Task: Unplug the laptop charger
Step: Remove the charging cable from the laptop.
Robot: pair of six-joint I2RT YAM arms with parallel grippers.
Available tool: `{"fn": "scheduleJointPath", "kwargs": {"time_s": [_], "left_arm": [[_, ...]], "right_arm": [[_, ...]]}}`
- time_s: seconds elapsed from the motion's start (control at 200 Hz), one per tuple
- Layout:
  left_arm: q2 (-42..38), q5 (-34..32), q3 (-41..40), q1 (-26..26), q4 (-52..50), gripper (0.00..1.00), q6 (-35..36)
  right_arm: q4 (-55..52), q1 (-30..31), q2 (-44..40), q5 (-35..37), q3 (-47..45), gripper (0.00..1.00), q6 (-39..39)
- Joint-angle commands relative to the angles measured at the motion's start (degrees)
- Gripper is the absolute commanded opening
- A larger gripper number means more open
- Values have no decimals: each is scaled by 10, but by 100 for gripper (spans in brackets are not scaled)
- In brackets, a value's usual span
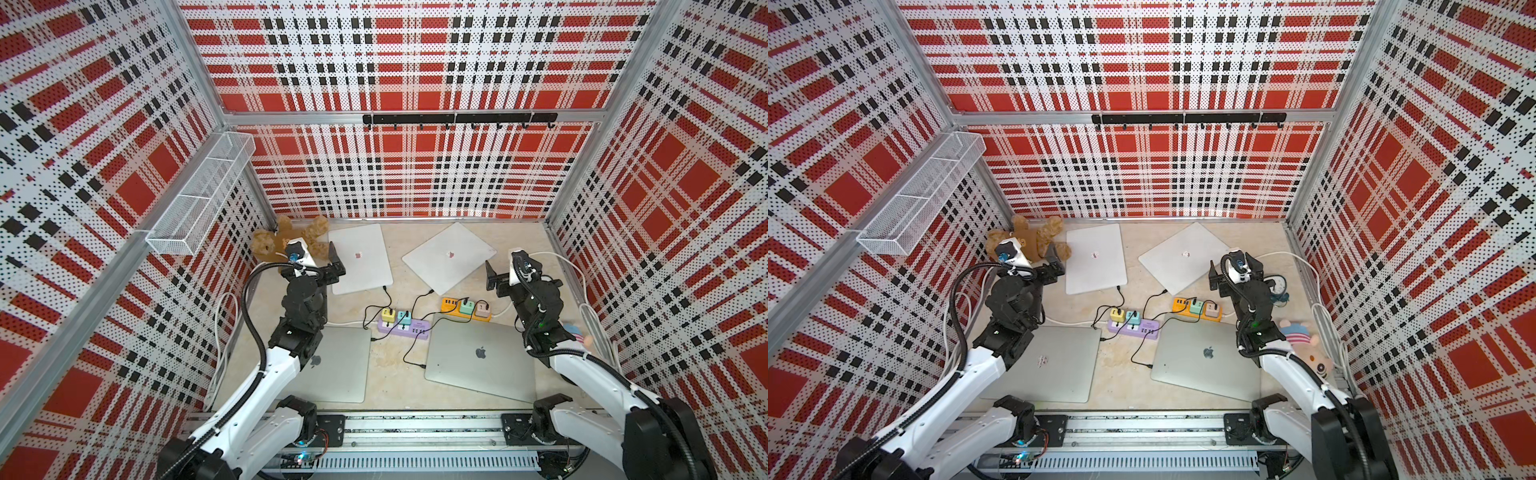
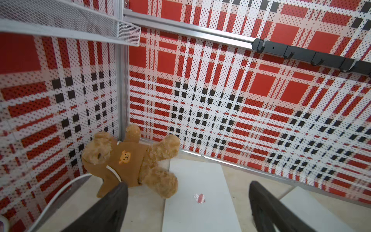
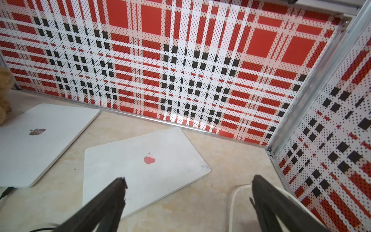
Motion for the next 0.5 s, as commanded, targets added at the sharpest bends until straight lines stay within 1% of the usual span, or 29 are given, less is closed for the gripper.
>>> {"fn": "scheduleJointPath", "kwargs": {"time_s": [0.0,0.105,0.225,0.346,0.496], "left_arm": [[13,73,42,-3,-224,91,-149],[43,147,66,-3,-299,83,-207],[74,180,88,-4,-373,79,-240],[76,209,69,-3,-393,74,-262],[58,230,21,4,-397,67,-293]], "right_arm": [[-126,49,-15,-16,41,100,-36],[-183,105,-8,-45,64,100,-49],[-191,182,4,-69,64,100,-54],[-154,247,23,-95,44,100,-57],[-125,309,76,-131,45,100,-70]]}}
